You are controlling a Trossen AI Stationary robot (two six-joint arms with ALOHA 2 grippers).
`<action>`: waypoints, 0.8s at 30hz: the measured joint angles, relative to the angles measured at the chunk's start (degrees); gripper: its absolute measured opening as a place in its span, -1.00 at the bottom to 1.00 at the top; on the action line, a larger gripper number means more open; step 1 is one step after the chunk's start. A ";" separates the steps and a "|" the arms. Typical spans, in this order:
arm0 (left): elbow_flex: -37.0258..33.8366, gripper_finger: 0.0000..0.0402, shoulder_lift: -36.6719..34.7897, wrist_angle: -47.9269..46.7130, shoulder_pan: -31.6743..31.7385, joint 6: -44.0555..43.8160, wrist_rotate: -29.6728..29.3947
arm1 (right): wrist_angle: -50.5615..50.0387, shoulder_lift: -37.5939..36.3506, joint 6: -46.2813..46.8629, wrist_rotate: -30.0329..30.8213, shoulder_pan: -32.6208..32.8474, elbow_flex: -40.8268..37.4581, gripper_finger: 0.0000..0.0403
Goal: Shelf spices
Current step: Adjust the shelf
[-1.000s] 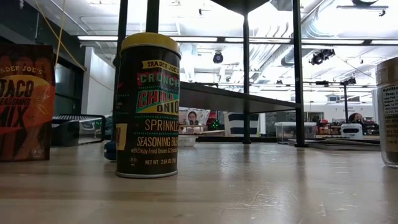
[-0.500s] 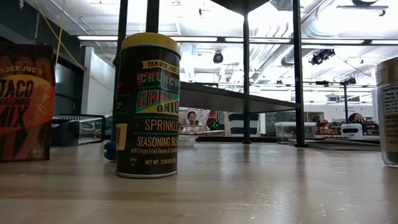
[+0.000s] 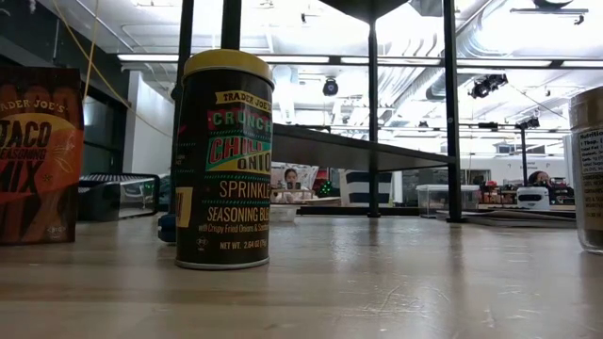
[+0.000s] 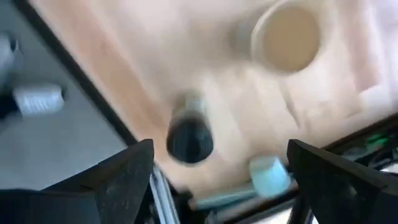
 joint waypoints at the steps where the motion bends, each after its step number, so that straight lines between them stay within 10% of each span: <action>1: 0.00 -0.93 1.89 -0.83 0.43 -3.61 -1.55 | 0.48 -0.73 1.88 2.93 -0.09 0.77 0.79; 8: -0.02 -0.99 15.75 6.23 6.76 -25.27 -5.23 | 0.52 -2.13 11.08 16.41 -3.31 4.59 0.79; 16: -0.02 -1.00 18.73 9.85 12.36 -36.45 -22.49 | 4.25 -2.19 10.02 19.95 -6.89 4.81 0.79; 24: -0.02 -1.00 18.64 8.19 16.55 -38.42 -25.94 | 6.92 -2.17 7.96 20.92 -7.82 4.81 0.80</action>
